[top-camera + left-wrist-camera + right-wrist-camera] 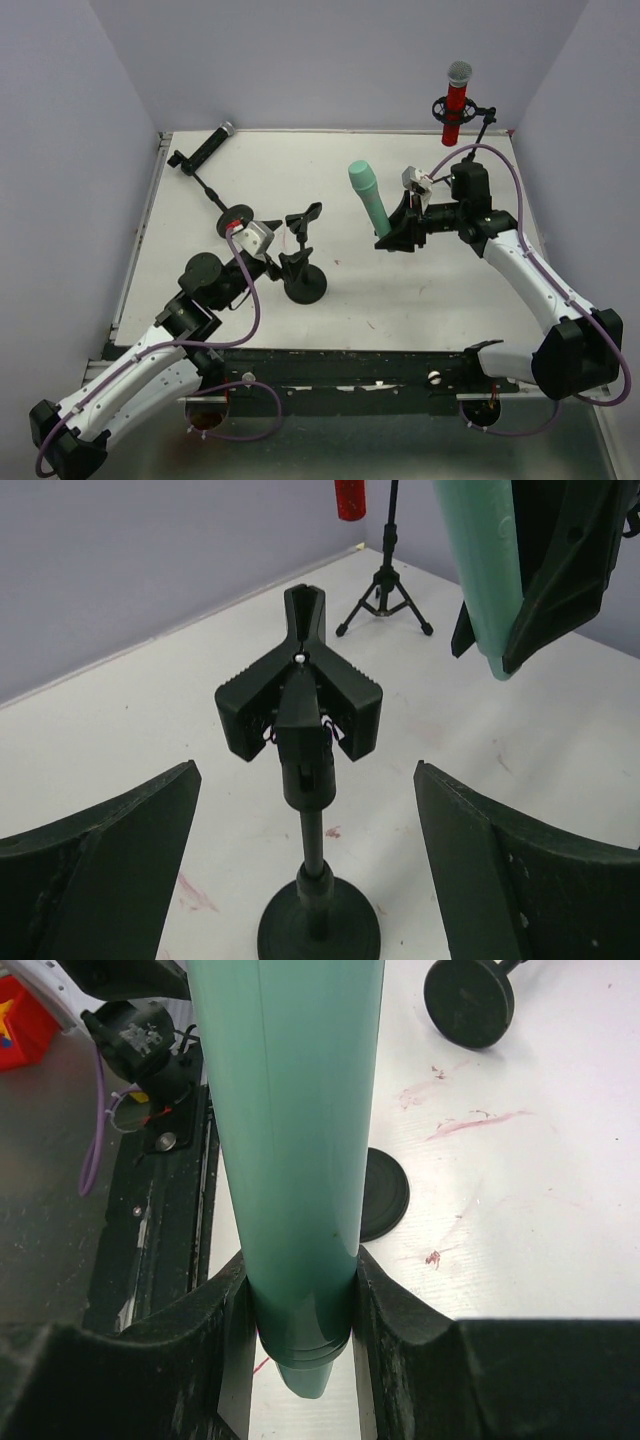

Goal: Attach the microphones to the stand

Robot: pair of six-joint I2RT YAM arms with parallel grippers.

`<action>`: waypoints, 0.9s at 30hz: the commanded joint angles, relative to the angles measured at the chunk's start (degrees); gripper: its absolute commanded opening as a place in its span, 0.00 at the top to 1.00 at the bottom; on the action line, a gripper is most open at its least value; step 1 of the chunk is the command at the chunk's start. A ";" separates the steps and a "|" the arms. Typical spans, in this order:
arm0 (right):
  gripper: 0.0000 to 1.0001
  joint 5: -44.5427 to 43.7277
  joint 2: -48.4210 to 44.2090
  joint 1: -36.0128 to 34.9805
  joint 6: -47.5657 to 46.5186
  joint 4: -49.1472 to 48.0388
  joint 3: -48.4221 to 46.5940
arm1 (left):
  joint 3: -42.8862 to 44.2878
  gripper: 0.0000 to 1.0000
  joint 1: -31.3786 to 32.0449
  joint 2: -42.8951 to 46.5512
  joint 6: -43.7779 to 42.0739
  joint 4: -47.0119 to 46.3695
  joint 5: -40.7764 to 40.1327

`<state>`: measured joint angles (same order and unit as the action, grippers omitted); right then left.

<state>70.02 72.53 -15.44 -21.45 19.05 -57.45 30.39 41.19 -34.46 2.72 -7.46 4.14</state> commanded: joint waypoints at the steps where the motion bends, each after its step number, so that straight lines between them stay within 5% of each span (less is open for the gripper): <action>1: 0.93 2.14 -1.52 -0.38 0.10 -1.56 0.85 | -0.33 0.07 -0.58 -1.66 -2.02 -9.23 -0.09; 15: 0.93 2.67 -1.43 -0.38 0.27 -1.30 0.76 | -0.07 0.26 -0.76 -3.69 -2.46 -12.57 -0.71; 27: 0.93 2.93 -0.99 -0.38 0.18 -1.12 0.76 | 0.55 0.28 -0.76 -4.21 -3.95 -12.49 -1.86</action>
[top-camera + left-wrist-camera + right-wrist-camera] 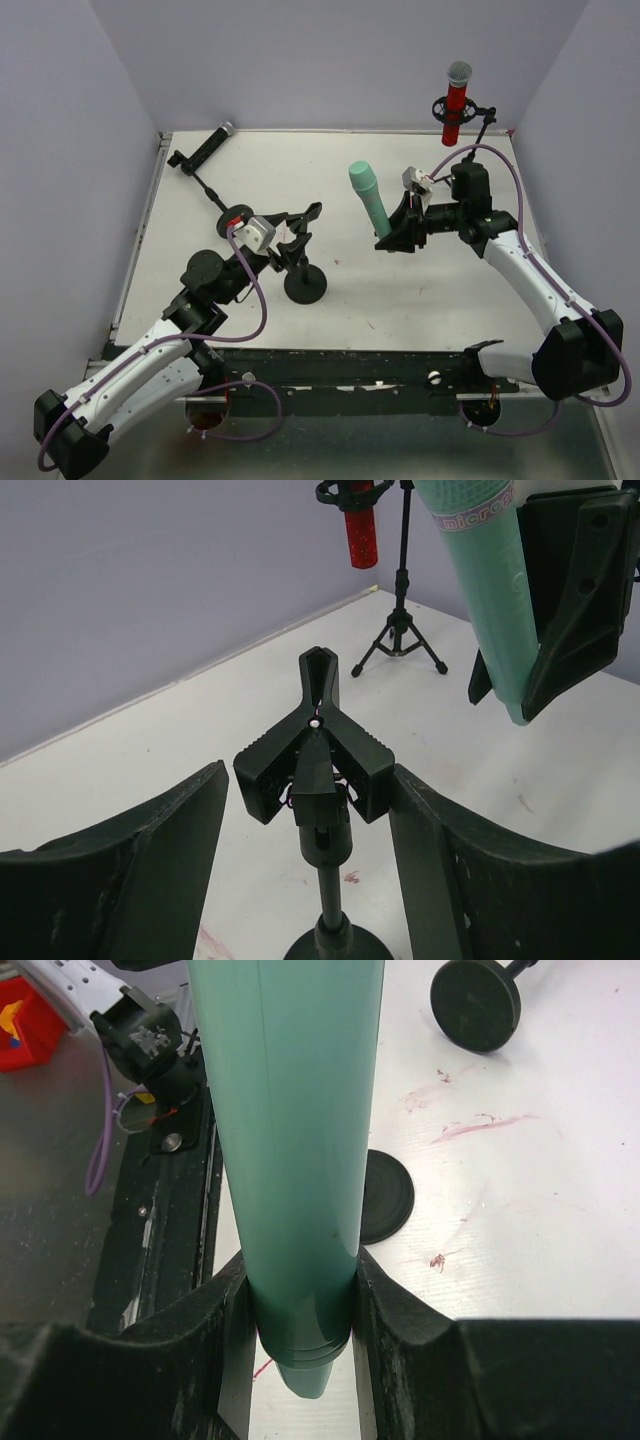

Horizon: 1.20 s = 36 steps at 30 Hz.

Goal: Attach the microphones to the stand

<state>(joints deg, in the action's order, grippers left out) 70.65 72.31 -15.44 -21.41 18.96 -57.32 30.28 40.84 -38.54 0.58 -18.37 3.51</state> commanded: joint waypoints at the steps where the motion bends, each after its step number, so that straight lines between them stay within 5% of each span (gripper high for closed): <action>1: 0.93 2.30 -0.77 -0.38 0.14 -0.94 0.63 | 0.65 0.28 -0.32 -0.21 -1.90 -1.58 -1.31; 20: 0.93 2.56 -0.33 -0.38 -0.48 -0.06 0.28 | 1.44 0.29 -0.41 -0.13 -1.72 -1.84 -2.01; 27: 0.93 2.65 -0.33 -0.38 -0.83 0.46 0.19 | 1.71 0.78 -0.32 0.31 -2.42 -0.44 -0.87; 36: 0.93 1.42 1.07 -0.82 -3.11 1.52 -0.25 | 1.71 0.80 -0.32 1.63 -3.48 1.49 1.15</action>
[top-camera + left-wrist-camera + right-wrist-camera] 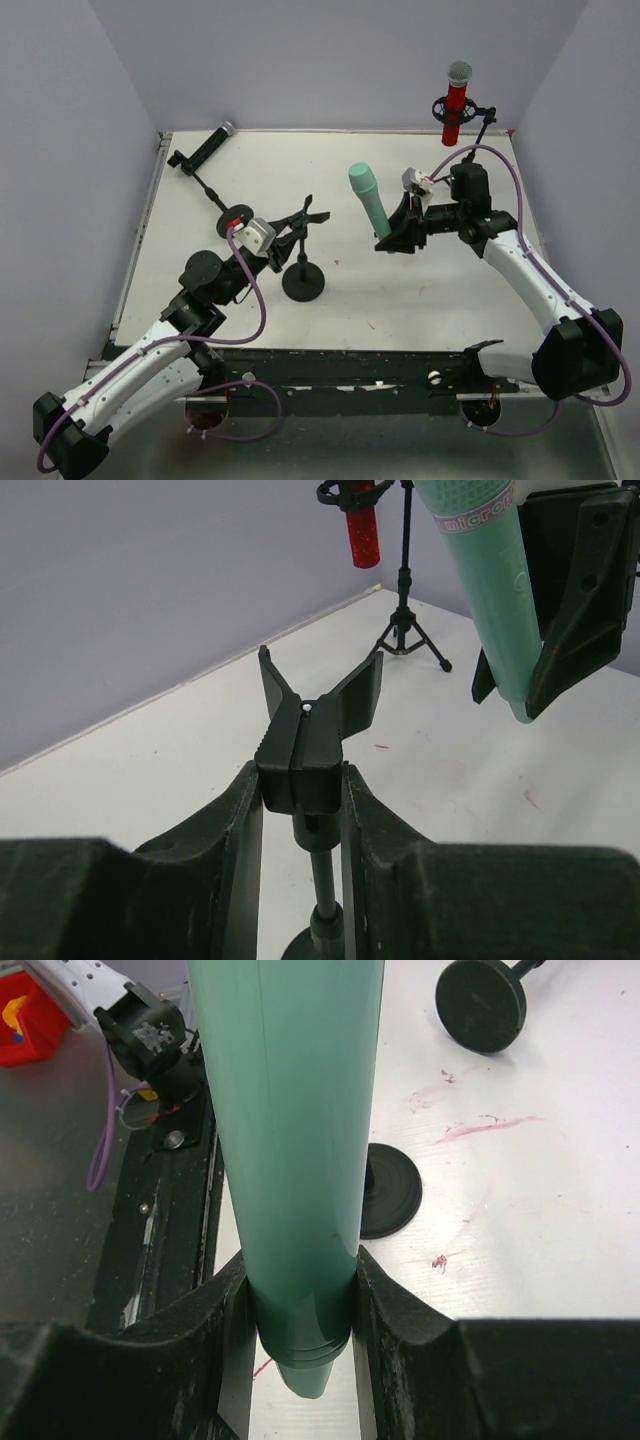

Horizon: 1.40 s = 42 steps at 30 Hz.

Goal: Attach the microphones to the stand

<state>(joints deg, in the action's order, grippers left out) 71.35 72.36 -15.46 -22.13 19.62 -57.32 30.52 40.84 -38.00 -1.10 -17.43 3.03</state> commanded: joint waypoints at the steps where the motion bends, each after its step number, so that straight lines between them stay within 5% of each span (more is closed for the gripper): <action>1: 0.93 -0.24 1.64 -1.84 -3.44 0.86 -0.60 | 1.38 0.80 -0.41 1.08 -1.71 0.64 1.54; 13: 0.93 -0.78 19.21 -10.46 -11.70 0.16 -17.99 | 0.94 0.81 -0.32 1.52 -1.53 1.35 2.68; 28: 0.92 4.84 26.43 -16.44 -19.27 -4.76 -19.06 | 0.50 0.82 -0.41 1.17 -0.48 0.56 4.27; 37: 0.92 9.86 25.73 -18.64 -9.61 -10.73 -18.79 | -0.29 0.82 -0.41 1.52 0.75 -0.32 4.18; 42: 0.91 10.30 25.73 -18.81 3.03 -23.89 -15.73 | -0.81 0.82 -0.41 1.79 3.04 -0.32 3.92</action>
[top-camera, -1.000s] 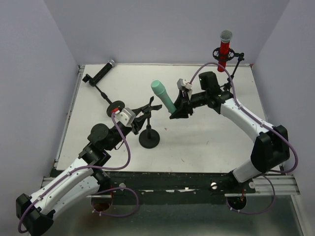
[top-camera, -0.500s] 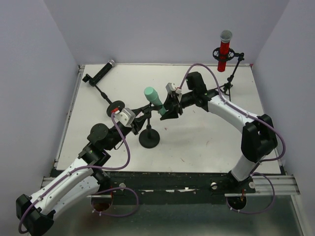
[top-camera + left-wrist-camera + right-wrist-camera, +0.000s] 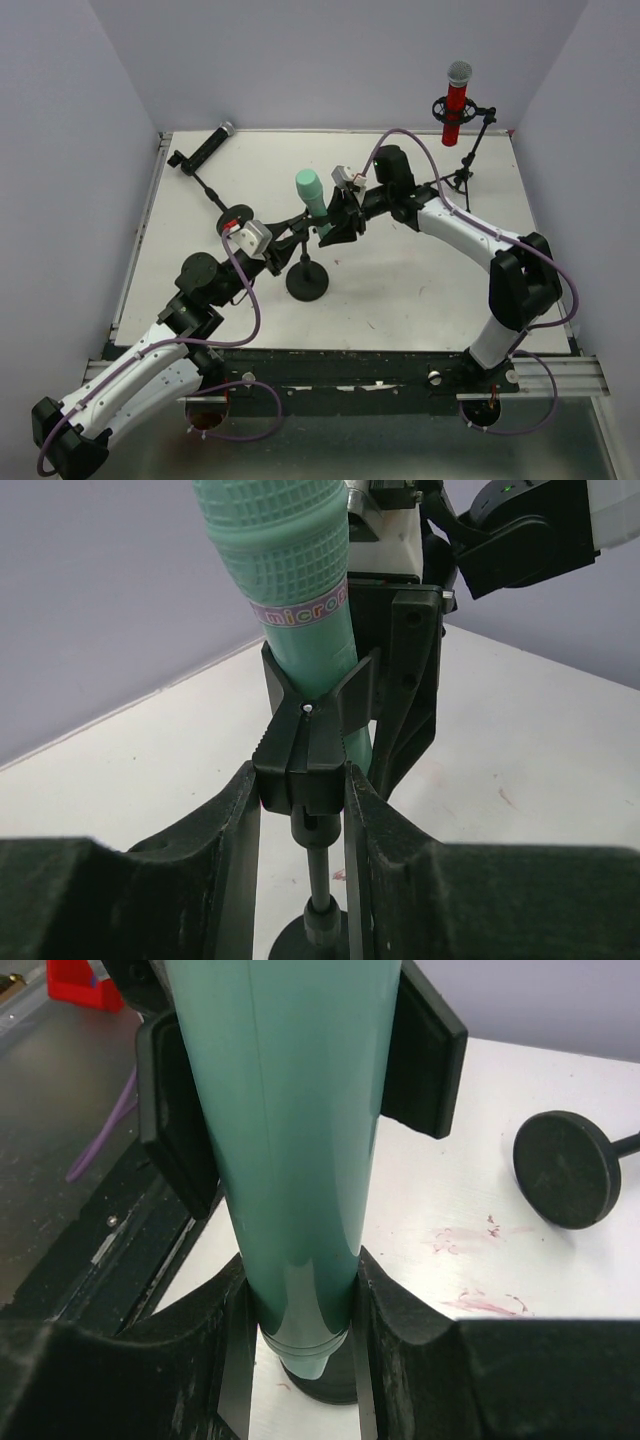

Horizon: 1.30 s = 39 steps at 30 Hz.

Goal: Attach the microphones to the stand

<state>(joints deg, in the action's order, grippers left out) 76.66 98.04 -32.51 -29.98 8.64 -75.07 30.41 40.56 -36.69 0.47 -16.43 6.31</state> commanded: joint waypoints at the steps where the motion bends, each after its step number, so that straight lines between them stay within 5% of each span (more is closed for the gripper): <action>1: 0.91 4.64 -0.04 -1.77 14.12 -16.52 2.90 | -0.79 0.81 -0.13 0.65 1.72 -1.33 0.64; 3: 0.89 4.02 0.05 -1.77 18.71 -22.24 4.57 | -1.14 0.79 -0.04 1.09 2.16 -1.07 0.29; 10: 0.88 3.23 0.49 -1.85 23.65 -27.72 6.60 | -1.67 0.19 -0.13 3.46 3.48 0.87 -1.29; 14: 0.83 2.88 0.66 -1.77 23.47 -27.72 6.95 | -2.29 0.02 -0.12 5.13 4.27 1.48 -2.26; 18: 0.67 2.09 0.57 -1.77 21.81 -25.97 7.13 | -2.29 0.02 -0.12 6.89 4.80 4.02 -2.70; 23: 0.17 -2.03 0.13 -1.77 15.75 -18.33 6.16 | -2.73 0.02 -0.04 9.96 7.78 8.77 -3.14; 25: 0.05 -3.71 -0.04 -1.68 13.29 -15.25 5.64 | -3.43 0.02 -0.04 11.80 9.71 10.27 -2.97; 33: 0.00 -2.40 -1.80 0.78 4.41 -5.93 5.63 | -11.16 0.02 -0.12 19.10 16.93 7.65 1.51; 39: 0.01 -5.11 -4.69 2.10 -6.58 6.81 4.05 | -14.68 0.02 -0.12 15.08 19.92 2.28 3.89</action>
<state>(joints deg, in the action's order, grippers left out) 73.76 96.84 -31.00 -27.81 5.48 -68.75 16.95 40.56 -18.65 16.95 -9.34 6.70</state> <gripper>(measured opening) 0.995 0.985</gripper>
